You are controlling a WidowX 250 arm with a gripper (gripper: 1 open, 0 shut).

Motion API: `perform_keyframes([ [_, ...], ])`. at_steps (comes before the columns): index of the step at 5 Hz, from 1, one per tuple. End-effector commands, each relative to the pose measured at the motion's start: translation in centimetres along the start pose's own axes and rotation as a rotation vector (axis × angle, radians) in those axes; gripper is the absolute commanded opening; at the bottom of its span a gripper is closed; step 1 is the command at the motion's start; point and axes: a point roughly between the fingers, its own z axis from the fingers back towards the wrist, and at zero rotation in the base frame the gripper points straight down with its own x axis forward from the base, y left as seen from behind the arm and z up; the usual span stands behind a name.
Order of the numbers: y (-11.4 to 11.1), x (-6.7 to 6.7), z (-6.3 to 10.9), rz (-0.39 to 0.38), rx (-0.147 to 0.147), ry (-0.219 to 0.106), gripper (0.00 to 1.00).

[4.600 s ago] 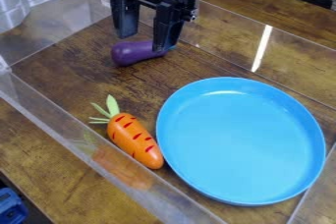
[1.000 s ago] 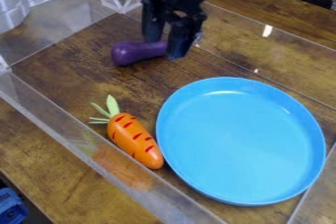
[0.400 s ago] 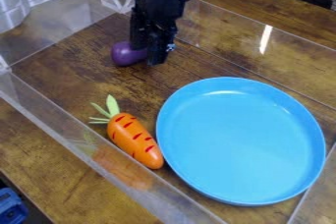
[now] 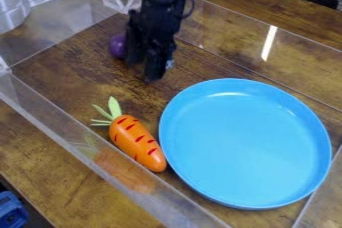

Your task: Put the purple eggplant on the blue tray

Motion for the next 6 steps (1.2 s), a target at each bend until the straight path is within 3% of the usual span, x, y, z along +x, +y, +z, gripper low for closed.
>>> perform_keyframes([
  [1, 0.3, 0.2, 2.9, 0.049, 0.033, -0.072, 0.0],
  [2, -0.6, -0.2, 4.5, 0.049, 0.056, -0.084, 0.0],
  [4, -3.4, 1.2, 5.9, 0.045, 0.066, -0.08, 0.0],
  [5, -3.2, 2.0, 5.6, 0.042, 0.073, -0.079, 1.0],
  [6, -3.0, 2.8, 5.4, 0.042, 0.081, -0.083, 0.0],
])
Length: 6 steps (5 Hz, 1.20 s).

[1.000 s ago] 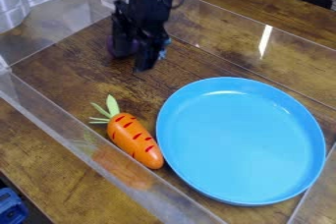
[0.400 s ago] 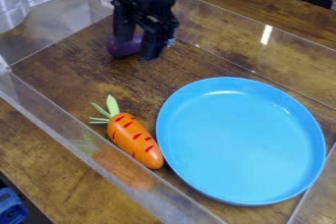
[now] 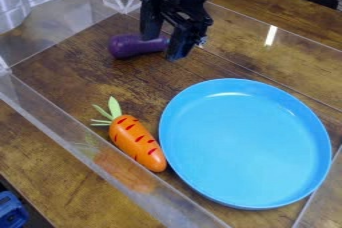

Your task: Put the purple eggplant on the blue tray

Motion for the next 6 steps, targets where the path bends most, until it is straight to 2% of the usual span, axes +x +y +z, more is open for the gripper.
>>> perform_keyframes([
  [1, -0.1, 1.4, 0.2, 0.062, 0.019, -0.042, 1.0],
  [2, -0.5, 1.9, -1.3, 0.118, 0.022, -0.025, 1.0],
  [3, -1.4, 1.9, -0.8, 0.116, 0.029, -0.036, 0.0],
  [4, -1.1, 2.1, -1.2, 0.121, 0.042, -0.043, 1.0],
  [5, -1.4, 2.1, -1.3, 0.128, 0.049, -0.039, 1.0],
  [6, -1.9, 2.9, -1.0, 0.159, 0.052, -0.028, 1.0],
])
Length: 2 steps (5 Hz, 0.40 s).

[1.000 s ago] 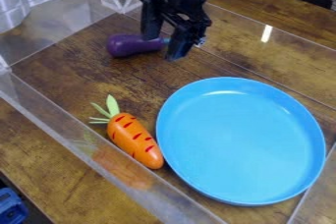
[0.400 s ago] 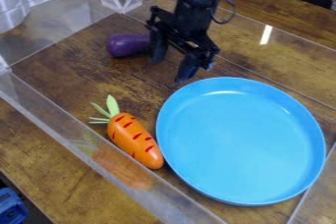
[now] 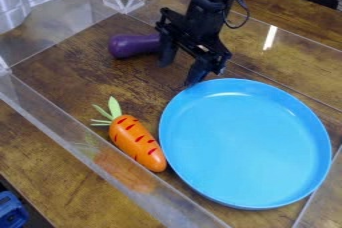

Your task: Put the purple eggplant on the blue tray

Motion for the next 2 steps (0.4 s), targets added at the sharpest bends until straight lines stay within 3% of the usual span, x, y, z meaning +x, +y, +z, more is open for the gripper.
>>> perform_keyframes([
  [1, -0.81, 1.66, 2.52, 0.039, 0.006, -0.05, 1.0],
  [2, -0.65, 1.59, 1.79, 0.057, 0.011, -0.039, 1.0],
])
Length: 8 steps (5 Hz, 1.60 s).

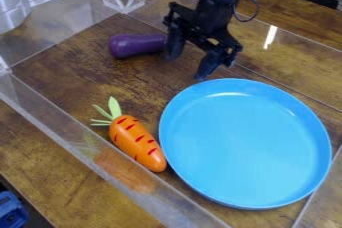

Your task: Put the purple eggplant on the blue tray

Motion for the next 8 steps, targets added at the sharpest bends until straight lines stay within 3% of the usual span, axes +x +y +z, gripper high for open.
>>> perform_keyframes([
  [1, 1.1, 0.7, 0.7, 0.02, 0.01, -0.04, 1.0],
  [3, 3.3, 1.0, -0.7, 0.007, 0.031, -0.02, 1.0],
  [4, 4.2, 0.6, -1.0, 0.032, 0.026, 0.013, 1.0],
  [6, 7.2, -0.1, -0.6, -0.04, 0.029, 0.044, 1.0],
  [7, 8.0, -0.1, -0.6, -0.056, 0.026, 0.045, 1.0],
  [8, 8.7, -0.6, 0.0, -0.059, 0.029, 0.044, 0.0],
])
